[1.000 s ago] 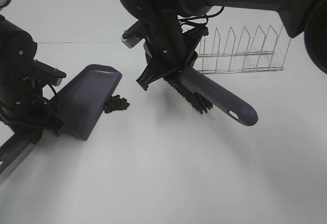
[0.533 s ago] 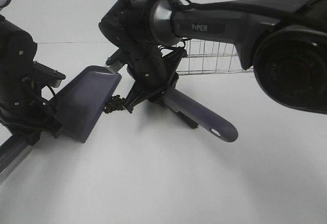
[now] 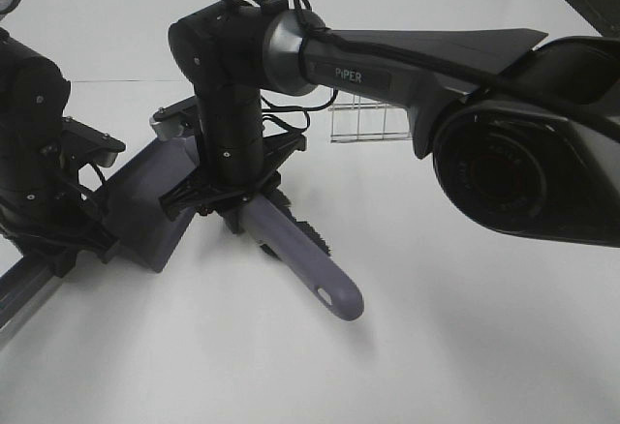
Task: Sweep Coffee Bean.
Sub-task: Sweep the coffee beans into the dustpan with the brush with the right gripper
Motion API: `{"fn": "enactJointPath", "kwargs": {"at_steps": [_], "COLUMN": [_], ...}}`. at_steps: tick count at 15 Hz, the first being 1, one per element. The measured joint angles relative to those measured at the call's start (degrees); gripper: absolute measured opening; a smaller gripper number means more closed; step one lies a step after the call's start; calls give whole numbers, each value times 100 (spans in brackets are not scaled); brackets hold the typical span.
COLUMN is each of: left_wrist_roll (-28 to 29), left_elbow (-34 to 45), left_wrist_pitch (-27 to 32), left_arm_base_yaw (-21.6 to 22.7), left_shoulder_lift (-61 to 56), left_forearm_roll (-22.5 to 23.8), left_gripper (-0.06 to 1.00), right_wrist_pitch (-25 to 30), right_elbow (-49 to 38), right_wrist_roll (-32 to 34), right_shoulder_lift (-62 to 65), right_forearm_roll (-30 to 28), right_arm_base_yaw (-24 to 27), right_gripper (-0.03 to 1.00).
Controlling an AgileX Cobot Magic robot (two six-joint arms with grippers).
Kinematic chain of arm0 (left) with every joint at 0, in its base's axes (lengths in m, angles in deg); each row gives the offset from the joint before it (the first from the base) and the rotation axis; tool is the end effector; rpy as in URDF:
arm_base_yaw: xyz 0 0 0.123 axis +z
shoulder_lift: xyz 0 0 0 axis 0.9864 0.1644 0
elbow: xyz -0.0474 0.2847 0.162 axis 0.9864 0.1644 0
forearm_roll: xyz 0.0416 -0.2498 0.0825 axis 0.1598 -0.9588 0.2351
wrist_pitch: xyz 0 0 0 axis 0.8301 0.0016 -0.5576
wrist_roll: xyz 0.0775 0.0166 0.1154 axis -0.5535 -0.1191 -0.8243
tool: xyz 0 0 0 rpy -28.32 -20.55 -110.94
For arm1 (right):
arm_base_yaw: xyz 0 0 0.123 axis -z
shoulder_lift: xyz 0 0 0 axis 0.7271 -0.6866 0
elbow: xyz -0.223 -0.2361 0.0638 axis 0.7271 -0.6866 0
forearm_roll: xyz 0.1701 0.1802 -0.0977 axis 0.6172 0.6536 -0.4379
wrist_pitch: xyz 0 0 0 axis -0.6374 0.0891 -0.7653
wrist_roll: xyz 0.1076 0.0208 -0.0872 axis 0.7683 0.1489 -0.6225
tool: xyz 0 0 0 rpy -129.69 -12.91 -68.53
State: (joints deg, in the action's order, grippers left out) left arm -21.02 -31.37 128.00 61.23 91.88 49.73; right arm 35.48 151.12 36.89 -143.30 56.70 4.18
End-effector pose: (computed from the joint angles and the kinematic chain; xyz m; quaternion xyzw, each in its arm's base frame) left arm 0.3476 -0.0939 0.0891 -0.1929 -0.9762 -0.0979 0.0176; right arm 0.4207 0.3800 0.0632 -0.2987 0.9536 0.0025 0.0370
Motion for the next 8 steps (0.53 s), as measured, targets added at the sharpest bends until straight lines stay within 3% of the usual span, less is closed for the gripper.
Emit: {"fn": "enactJointPath", "kwargs": {"at_steps": [3,8], "left_wrist_roll": [23,46], "left_elbow": [0,0], "left_wrist_pitch": [63,109], "left_arm_base_yaw": [0,0], "left_shoulder_lift": [0,0], "left_forearm_roll": [-92,-166], "left_gripper": [33,33], "right_wrist_pitch": [-871,-1541], "right_elbow": [46,46], "right_wrist_roll": [-6,-109], "right_shoulder_lift": [-40,-40], "right_forearm_roll": [888,1409], "right_arm_base_yaw": [0,0], "right_gripper": [26,26]}}
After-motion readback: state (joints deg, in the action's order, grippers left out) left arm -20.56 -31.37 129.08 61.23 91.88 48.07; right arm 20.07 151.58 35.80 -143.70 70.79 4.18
